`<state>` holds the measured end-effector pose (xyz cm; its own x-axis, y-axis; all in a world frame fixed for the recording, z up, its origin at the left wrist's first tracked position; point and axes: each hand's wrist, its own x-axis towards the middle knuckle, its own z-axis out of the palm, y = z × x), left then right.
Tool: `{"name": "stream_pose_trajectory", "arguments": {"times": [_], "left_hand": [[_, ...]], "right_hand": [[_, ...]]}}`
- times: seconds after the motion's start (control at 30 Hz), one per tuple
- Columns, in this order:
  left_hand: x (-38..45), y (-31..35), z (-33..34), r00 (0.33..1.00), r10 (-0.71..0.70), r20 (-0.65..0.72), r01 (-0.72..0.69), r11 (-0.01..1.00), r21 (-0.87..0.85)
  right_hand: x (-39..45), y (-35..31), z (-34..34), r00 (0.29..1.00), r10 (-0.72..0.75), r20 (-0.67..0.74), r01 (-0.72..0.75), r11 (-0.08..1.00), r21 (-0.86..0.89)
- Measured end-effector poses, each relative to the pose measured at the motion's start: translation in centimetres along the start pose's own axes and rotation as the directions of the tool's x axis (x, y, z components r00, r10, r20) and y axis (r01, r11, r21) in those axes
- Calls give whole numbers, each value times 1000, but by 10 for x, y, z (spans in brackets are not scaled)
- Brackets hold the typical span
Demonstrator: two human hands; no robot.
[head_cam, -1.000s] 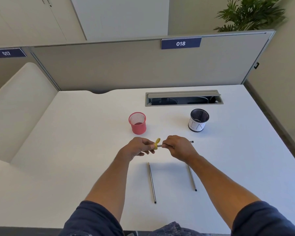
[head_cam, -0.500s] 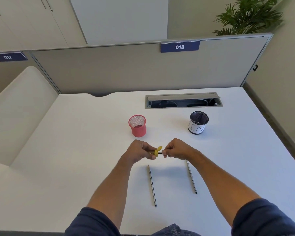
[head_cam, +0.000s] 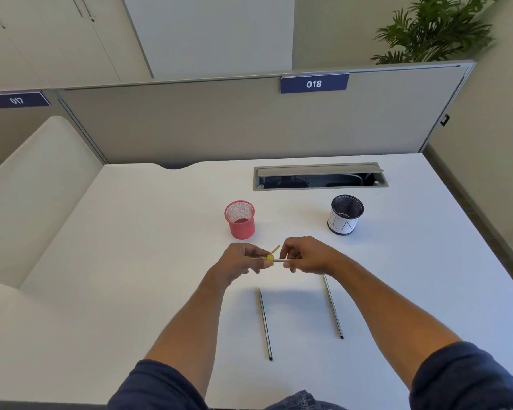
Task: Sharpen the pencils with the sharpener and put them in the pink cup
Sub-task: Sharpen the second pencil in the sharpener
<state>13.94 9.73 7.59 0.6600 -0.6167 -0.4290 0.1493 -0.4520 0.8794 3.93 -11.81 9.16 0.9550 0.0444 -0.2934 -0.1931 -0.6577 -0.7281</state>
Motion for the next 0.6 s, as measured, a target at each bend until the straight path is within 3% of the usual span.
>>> {"name": "stream_pose_trajectory", "arguments": {"times": [0.07, 0.13, 0.27, 0.37, 0.5, 0.6], "left_hand": [[0, 2, -2, 1000, -10, 4, 10, 1000, -9], [0, 3, -2, 1000, -18, 10, 18, 999, -41], [4, 1, 1, 999, -40, 16, 42, 987, -158], [9, -1, 4, 998, -56, 10, 57, 969, -242], [8, -3, 5, 997, -51, 50, 62, 967, -246], [8, -6, 7, 997, -60, 49, 67, 983, -171]], "right_hand": [[-2, 1, 4, 994, -62, -88, 51, 991, -126], [-4, 4, 11, 958, -208, -197, 119, 914, -387], [-9, 9, 28, 782, -523, -340, 216, 738, -639], [-6, 11, 34, 696, -611, -377, 221, 682, -697], [-7, 15, 35, 728, -559, -397, 214, 735, -643], [-5, 14, 32, 881, -339, -330, 109, 823, -557]]}}
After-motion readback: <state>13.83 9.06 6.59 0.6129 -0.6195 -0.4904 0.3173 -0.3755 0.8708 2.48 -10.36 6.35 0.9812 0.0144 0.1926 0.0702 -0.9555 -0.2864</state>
